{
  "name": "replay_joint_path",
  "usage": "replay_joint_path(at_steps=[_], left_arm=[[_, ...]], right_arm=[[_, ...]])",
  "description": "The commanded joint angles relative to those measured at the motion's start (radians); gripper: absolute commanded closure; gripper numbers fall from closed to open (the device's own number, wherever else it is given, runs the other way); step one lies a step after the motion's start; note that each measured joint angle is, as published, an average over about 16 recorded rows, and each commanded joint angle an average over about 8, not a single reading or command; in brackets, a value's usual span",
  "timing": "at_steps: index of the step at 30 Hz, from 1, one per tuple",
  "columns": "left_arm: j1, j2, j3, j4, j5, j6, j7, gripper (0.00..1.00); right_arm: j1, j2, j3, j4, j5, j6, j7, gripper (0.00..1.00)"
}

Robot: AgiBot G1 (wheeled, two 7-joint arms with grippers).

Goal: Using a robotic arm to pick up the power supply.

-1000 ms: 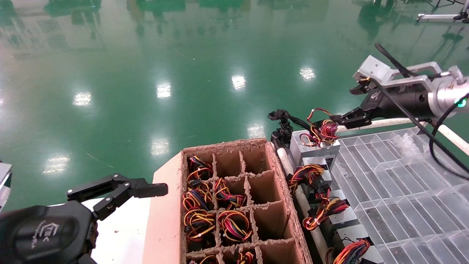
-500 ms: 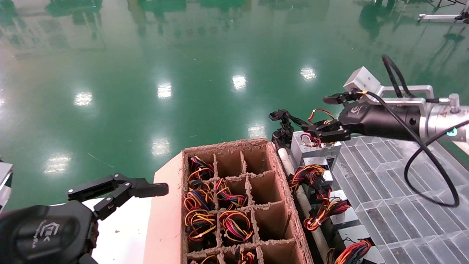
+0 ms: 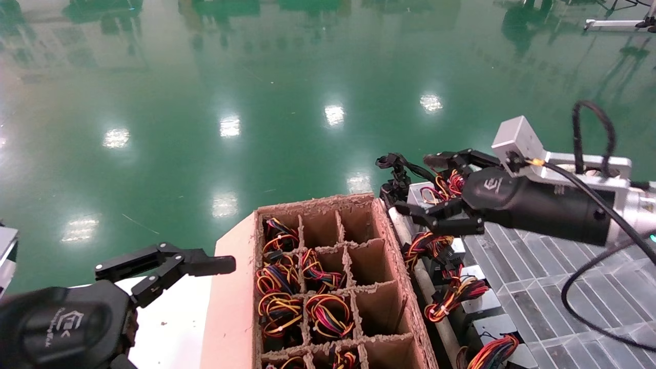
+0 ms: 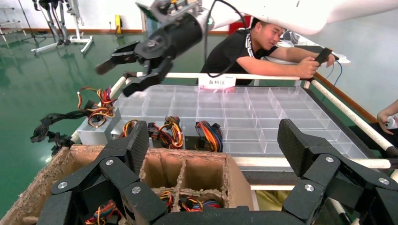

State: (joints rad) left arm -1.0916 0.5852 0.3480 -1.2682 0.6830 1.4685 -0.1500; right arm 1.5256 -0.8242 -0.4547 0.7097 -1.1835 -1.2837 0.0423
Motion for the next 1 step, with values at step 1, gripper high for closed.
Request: replay_joint_path(at_steps=[1], left_arm=[[0.000, 0.000, 0.000, 0.000, 0.000, 0.000, 0.000, 0.00]], right_arm=[[-0.062, 0.029, 0.024, 0.079, 0.062, -0.029, 0.020, 0.00]])
